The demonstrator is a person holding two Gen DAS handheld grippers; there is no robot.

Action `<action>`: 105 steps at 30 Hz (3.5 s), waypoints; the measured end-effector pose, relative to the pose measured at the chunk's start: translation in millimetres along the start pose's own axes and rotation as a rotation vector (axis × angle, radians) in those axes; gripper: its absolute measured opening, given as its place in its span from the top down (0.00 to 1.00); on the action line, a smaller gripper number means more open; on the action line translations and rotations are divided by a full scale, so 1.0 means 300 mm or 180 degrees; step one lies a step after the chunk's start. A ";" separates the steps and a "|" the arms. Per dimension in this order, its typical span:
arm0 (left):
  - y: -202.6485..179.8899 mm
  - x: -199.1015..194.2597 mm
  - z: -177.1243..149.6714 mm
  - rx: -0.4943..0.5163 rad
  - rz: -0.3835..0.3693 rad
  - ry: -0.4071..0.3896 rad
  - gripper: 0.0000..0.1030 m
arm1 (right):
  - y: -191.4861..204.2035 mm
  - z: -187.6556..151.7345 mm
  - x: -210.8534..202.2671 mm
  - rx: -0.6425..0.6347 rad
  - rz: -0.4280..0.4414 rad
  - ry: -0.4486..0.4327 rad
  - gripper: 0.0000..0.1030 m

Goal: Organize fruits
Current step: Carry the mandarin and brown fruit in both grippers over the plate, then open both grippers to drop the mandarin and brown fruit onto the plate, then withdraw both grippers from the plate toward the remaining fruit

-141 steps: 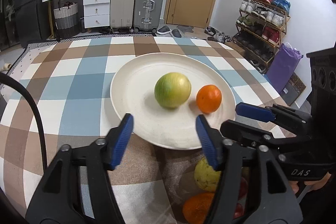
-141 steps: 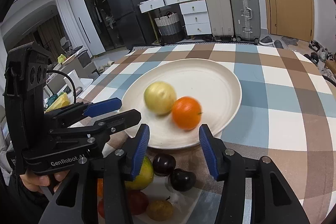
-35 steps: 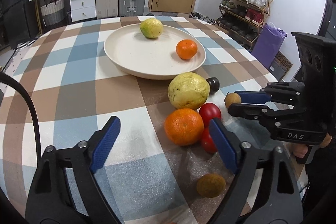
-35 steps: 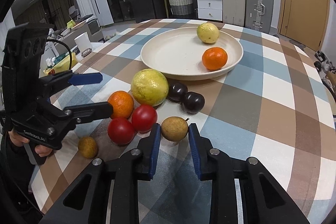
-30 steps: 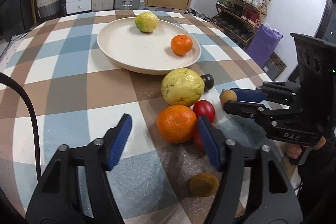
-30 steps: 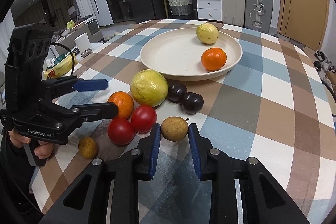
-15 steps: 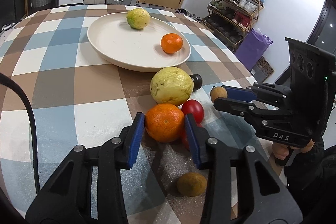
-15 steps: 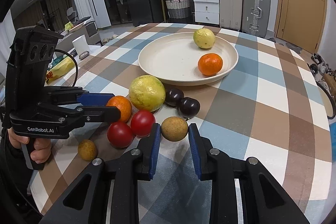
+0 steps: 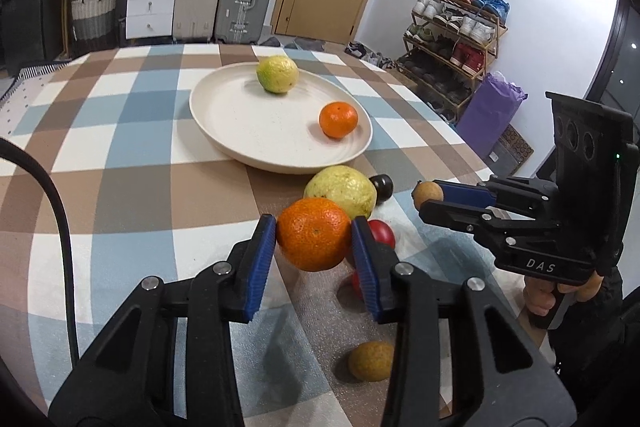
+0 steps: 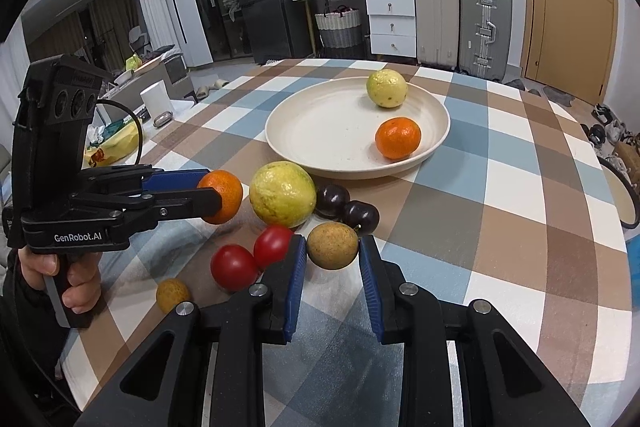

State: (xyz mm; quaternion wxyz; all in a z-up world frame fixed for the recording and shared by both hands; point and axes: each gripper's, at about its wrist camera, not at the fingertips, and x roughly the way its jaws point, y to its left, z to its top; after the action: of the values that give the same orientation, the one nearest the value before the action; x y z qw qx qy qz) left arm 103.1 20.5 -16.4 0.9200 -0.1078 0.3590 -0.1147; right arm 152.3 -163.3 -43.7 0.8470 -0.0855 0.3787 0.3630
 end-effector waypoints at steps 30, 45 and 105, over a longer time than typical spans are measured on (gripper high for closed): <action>0.067 0.037 0.172 -0.0006 0.0608 -0.0482 0.65 | -0.079 0.164 0.016 0.0178 0.0069 -0.0469 0.73; 0.078 0.142 0.240 0.0068 0.0707 -0.0490 0.65 | -0.101 0.221 0.097 0.0218 0.0091 -0.0411 0.73; 0.109 0.144 0.199 0.0035 0.0817 -0.0364 0.00 | -0.175 0.172 0.130 0.0397 -0.0246 -0.0298 0.01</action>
State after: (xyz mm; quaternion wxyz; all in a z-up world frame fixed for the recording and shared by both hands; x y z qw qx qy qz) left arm 179.4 46.1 -10.2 0.9466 -0.0623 0.3162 0.0082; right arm 235.3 -158.0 -42.0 0.8809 -0.0300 0.3570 0.3094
